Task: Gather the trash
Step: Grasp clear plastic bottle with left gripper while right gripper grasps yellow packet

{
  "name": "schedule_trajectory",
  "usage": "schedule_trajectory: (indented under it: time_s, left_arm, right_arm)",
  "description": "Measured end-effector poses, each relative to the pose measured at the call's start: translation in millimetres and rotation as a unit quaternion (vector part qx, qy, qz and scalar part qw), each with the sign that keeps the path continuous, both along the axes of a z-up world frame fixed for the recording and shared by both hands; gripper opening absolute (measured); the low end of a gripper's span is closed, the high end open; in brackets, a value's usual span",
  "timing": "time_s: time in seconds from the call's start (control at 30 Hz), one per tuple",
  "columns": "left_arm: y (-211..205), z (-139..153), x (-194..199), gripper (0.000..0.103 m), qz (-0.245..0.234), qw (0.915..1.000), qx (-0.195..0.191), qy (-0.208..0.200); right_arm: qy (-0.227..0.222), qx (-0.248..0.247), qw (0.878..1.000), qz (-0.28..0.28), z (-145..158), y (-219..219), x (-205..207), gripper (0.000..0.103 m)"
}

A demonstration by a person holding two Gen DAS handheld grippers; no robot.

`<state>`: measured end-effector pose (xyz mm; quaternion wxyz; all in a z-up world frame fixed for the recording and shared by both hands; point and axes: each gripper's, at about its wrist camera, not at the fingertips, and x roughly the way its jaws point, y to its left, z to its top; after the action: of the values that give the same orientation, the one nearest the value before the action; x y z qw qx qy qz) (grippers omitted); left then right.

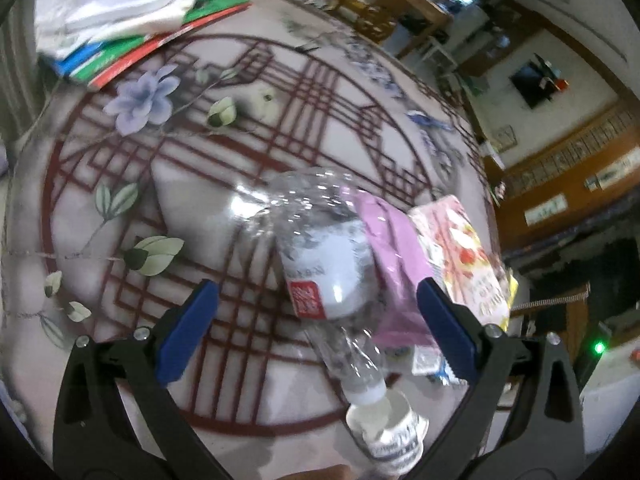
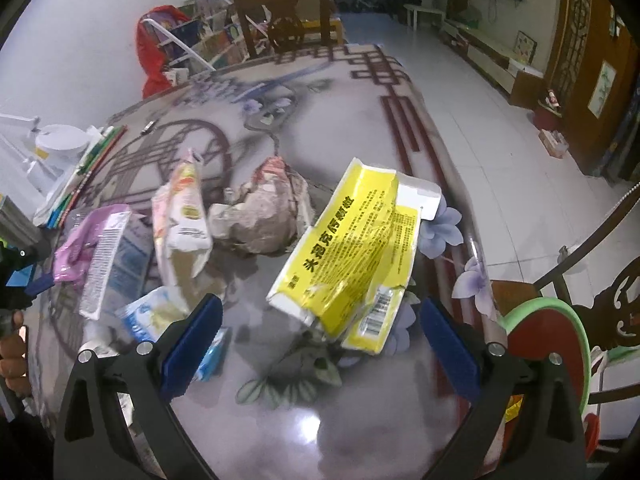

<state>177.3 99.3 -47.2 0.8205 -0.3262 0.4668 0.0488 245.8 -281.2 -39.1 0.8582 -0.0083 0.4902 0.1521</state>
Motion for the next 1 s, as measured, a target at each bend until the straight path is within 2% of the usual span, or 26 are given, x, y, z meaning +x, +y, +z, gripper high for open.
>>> schedule_trajectory:
  time_s: [0.07, 0.17, 0.5, 0.6, 0.8, 1.0]
  left_arm:
    - [2, -6, 3, 0.089, 0.012, 0.9999, -0.004, 0.008]
    - [0, -14, 8, 0.085, 0.016, 0.9996, -0.010, 0.019]
    - [-11, -32, 27, 0.084, 0.019, 0.9989, -0.030, 0.031]
    - [-13, -31, 29, 0.082, 0.018, 0.9993, -0.017, 0.026]
    - [-21, -30, 34, 0.063, 0.000, 0.9995, 0.020, 0.025]
    - [-31, -28, 36, 0.056, -0.033, 0.9983, 0.046, 0.011]
  right_arm:
    - [0.003, -0.006, 1.000, -0.002, -6, 0, 4, 0.095]
    - [0.009, -0.007, 1.000, -0.007, -14, 0, 11, 0.095]
    - [0.019, -0.011, 0.999, -0.024, -29, -4, 31, 0.095]
    - [0.030, 0.001, 0.999, -0.029, -36, -5, 38, 0.093]
    - [0.021, 0.014, 0.999, -0.037, -37, -7, 39, 0.088]
    - [0.011, 0.023, 0.999, -0.035, -32, -9, 35, 0.081]
